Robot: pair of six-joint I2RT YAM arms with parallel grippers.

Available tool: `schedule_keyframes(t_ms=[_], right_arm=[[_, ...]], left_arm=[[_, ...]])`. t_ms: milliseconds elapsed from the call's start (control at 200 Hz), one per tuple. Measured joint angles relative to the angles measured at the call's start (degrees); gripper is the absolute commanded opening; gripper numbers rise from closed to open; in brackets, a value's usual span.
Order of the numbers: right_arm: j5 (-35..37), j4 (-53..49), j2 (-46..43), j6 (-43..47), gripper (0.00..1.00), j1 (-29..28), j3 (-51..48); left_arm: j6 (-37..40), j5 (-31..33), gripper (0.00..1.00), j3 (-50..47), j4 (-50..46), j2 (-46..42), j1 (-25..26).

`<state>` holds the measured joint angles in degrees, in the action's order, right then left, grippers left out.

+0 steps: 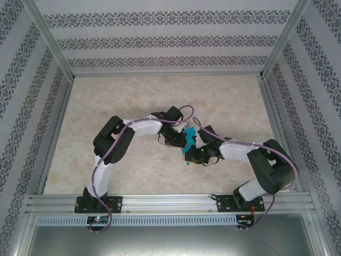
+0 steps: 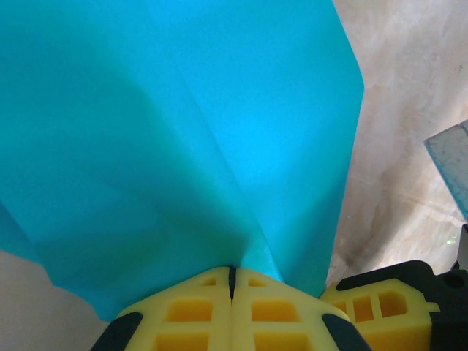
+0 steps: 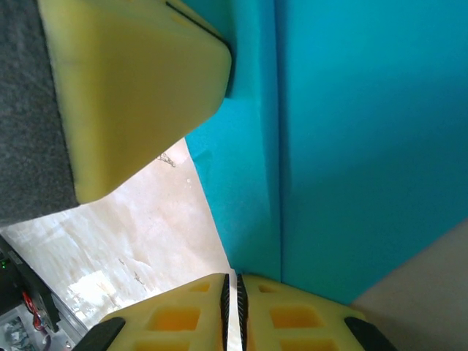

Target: Fold a paper plane with a square sheet of paper (pick it up from the middle)

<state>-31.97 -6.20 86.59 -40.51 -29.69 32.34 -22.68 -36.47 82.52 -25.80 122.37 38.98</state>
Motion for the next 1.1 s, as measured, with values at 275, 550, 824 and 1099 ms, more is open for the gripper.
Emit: schedule_keyframes(t_ms=[275,550,824,1099], right_arm=[[2.6,-0.63,-0.48,0.44,0.14,-1.33,0.02],[2.78,-0.11,-0.57,0.48,0.14,-1.33,-0.26],[2.78,0.5,-0.72,0.85,0.14,-1.33,-0.66],[2.99,2.01,-0.92,1.31,0.14,-1.7,-1.18]], left_arm=[[0.26,-0.44,0.07,0.74,-0.74,0.39,-0.17],[0.7,-0.61,0.07,2.27,-3.13,1.01,-0.48],[1.16,-0.66,0.07,3.93,-5.16,1.79,-0.59],[1.55,-1.29,0.07,5.44,-7.1,2.75,-1.22]])
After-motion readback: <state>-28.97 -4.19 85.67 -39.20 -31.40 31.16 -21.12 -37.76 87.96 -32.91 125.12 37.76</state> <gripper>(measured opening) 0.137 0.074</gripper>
